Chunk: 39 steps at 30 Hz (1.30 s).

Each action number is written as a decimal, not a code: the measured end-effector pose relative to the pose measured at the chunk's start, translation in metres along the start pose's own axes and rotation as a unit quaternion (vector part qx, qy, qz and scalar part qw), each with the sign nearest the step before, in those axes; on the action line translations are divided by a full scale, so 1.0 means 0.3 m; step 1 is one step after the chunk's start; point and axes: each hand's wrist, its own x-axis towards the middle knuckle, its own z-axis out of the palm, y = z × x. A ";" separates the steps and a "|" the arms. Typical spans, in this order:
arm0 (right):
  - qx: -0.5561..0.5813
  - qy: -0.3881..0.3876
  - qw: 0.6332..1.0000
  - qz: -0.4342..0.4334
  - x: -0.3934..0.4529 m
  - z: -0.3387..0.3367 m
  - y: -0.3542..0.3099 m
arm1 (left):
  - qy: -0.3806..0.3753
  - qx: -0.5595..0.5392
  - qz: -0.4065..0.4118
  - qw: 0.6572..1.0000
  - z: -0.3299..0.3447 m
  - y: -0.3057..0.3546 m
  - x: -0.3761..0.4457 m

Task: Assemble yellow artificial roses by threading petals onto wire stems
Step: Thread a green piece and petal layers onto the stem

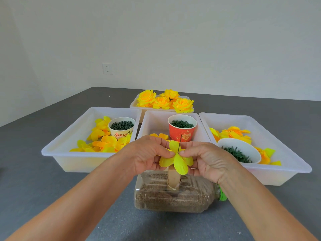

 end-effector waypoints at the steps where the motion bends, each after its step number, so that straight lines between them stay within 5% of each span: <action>1: 0.000 0.001 1.000 -0.003 -0.001 0.001 0.000 | 0.000 0.003 0.002 1.000 0.000 0.001 0.001; 39: -0.056 0.007 0.998 -0.010 0.013 -0.004 0.012 | 0.011 0.032 -0.020 0.999 -0.005 -0.010 0.014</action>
